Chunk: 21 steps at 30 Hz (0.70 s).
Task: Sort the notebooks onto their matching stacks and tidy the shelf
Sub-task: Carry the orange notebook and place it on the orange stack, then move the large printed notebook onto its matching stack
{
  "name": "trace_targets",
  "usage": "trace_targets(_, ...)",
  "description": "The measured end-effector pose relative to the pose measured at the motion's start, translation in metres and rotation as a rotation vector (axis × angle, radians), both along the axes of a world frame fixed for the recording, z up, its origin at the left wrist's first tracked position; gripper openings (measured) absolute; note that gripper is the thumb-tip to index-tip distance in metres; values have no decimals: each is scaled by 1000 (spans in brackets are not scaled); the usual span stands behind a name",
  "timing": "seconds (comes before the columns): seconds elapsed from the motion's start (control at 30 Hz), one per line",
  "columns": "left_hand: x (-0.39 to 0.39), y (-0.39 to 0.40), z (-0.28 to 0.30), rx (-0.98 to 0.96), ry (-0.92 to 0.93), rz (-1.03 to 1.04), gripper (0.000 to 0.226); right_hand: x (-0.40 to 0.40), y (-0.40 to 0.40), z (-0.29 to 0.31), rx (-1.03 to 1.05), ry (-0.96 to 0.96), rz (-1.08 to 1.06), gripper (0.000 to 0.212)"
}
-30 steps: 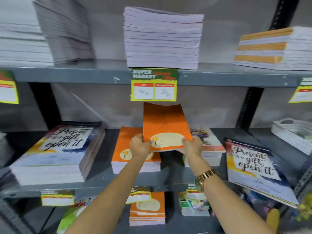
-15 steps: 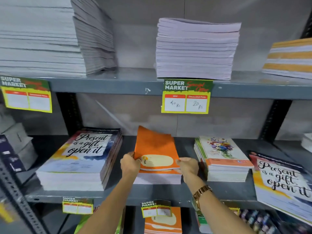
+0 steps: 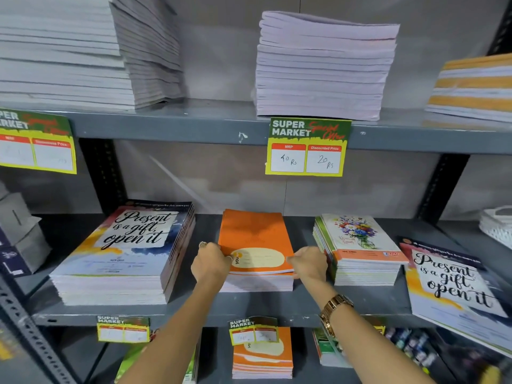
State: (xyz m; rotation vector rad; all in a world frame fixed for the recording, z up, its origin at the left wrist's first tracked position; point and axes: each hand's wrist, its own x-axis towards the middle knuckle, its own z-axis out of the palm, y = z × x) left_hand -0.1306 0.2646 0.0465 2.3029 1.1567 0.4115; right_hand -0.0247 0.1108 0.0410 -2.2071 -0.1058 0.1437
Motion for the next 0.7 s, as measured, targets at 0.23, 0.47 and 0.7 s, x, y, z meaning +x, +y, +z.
trace_targets(0.23,-5,-19,0,175,-13,-33,27,2,-24,5,-35,-196,18,14)
trace_targets(0.47,24,-65,6,226,-157,-159,31,23,-86,19,8,-355,-159,20)
trace_targets(0.7,69,-135,8,177,-180,-344,29,54,-176,10,-99,-400,-222,19)
